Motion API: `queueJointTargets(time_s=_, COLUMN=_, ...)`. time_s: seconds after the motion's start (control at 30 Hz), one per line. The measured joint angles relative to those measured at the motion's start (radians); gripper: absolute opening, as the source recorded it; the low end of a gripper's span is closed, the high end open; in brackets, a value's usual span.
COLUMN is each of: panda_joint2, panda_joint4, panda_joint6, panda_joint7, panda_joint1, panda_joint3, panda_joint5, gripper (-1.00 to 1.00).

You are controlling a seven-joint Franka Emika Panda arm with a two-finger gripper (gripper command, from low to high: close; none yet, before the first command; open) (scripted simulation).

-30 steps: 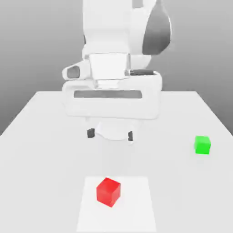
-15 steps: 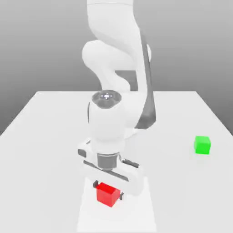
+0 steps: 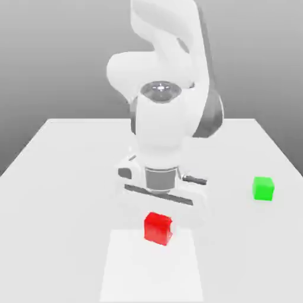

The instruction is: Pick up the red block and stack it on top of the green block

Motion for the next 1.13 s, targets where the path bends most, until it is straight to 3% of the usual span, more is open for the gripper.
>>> queueJointTargets(time_s=0.33, panda_joint2=-0.11, panda_joint4=-0.045, panda_joint6=-0.056, panda_joint7=-0.357, panda_joint1=0.357, panda_joint3=0.18, panda_joint5=0.102, gripper=-1.0)
queueJointTargets(time_s=0.6, panda_joint2=-0.18, panda_joint4=-0.083, panda_joint6=-0.09, panda_joint7=-0.593, panda_joint1=0.637, panda_joint3=0.332, panda_joint5=0.118, gripper=-1.0)
queueJointTargets(time_s=0.93, panda_joint2=-0.009, panda_joint4=-0.069, panda_joint6=0.011, panda_joint7=-0.374, panda_joint1=0.557, panda_joint3=0.369, panda_joint5=-0.227, gripper=-1.0)
queueJointTargets(time_s=1.13, panda_joint2=0.076, panda_joint4=-0.069, panda_joint6=0.103, panda_joint7=-0.318, panda_joint1=0.546, panda_joint3=0.365, panda_joint5=-0.305, gripper=-1.0)
